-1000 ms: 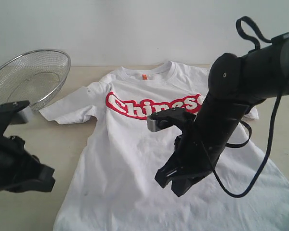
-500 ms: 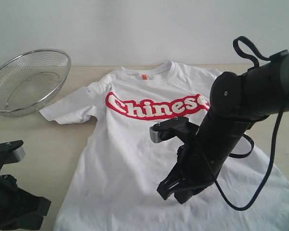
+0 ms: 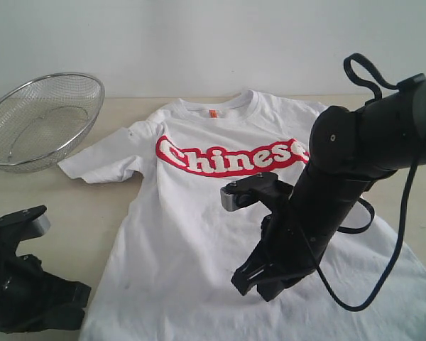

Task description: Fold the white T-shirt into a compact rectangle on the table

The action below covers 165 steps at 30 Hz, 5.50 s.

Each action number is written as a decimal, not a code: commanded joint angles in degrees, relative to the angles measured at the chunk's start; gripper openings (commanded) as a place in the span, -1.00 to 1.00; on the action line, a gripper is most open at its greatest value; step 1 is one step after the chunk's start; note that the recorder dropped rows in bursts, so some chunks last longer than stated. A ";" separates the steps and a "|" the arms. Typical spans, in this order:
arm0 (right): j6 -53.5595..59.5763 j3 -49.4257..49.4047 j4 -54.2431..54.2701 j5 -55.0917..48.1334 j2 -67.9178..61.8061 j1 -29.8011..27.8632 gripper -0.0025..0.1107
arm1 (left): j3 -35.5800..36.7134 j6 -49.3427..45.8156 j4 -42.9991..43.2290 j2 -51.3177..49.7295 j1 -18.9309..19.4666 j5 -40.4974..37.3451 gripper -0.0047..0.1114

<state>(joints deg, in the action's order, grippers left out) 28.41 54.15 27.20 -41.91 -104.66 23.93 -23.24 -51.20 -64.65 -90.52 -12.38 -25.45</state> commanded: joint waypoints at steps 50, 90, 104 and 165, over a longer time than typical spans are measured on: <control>0.62 -0.31 -0.77 0.34 -2.89 0.00 -0.96 | -0.18 -2.21 -0.42 -1.95 -0.18 -5.52 -0.84; 2.66 -0.31 -0.77 0.56 -2.89 0.00 -0.96 | -1.43 6.28 3.79 -4.35 -0.18 -19.37 0.17; 3.06 -0.31 -0.77 1.08 -2.89 0.00 -0.96 | -1.59 -2.99 -4.18 -11.18 -0.18 -22.96 -0.23; 5.21 -0.18 -0.77 0.99 0.28 0.00 -0.96 | -6.18 32.38 27.35 3.79 -0.18 -7.32 -0.84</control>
<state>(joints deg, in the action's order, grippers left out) 33.13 54.02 26.87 -41.11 -105.00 23.93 -29.67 -17.32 -34.47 -86.03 -12.41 -35.81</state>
